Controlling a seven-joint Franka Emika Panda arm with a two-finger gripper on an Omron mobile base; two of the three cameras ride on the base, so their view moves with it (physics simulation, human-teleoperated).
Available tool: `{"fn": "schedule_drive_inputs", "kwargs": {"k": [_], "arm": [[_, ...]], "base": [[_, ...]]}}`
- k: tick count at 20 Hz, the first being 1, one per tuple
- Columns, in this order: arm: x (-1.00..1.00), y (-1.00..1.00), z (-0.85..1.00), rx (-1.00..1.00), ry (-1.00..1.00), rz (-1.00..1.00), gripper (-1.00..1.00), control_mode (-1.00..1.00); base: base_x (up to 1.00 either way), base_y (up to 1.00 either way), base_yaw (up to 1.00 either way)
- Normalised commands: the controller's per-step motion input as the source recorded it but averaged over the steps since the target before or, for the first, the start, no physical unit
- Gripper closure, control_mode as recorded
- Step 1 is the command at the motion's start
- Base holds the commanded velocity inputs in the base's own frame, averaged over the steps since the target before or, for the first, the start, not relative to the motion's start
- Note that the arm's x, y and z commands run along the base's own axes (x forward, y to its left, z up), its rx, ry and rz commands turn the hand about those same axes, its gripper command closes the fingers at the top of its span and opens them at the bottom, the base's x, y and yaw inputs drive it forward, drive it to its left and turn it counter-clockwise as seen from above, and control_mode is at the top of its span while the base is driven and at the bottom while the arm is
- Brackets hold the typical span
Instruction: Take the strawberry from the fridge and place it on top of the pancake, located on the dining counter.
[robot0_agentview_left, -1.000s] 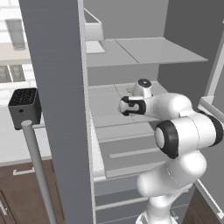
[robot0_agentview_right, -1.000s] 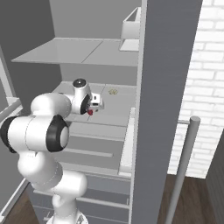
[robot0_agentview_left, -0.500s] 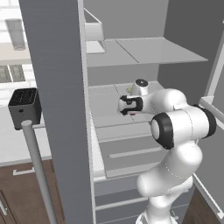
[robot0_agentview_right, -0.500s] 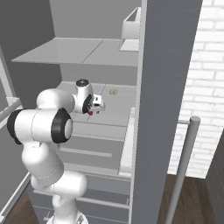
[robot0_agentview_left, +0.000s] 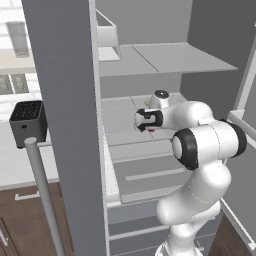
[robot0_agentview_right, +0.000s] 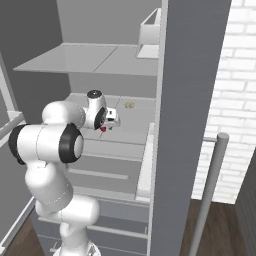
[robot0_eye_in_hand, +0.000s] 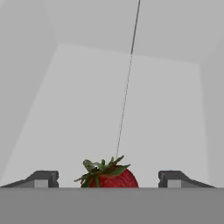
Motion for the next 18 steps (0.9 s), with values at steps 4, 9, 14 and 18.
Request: {"fn": "schedule_drive_inputs", "kwargs": {"k": [4,9,14,18], "arm": [[0.00,0.00,-0.10,0.00,0.00,0.00,1.00,-1.00],[-0.03,0.00,0.00,0.00,0.00,0.00,1.00,-1.00],[-0.36,0.00,0.08,0.00,0.00,-0.11,1.00,-1.00],[-0.89,-0.02,0.42,0.01,0.00,-0.25,1.00,-1.00]], "base": [[0.00,0.00,0.00],[0.00,0.00,0.00],[0.00,0.00,0.00],[0.00,0.00,0.00]]}}
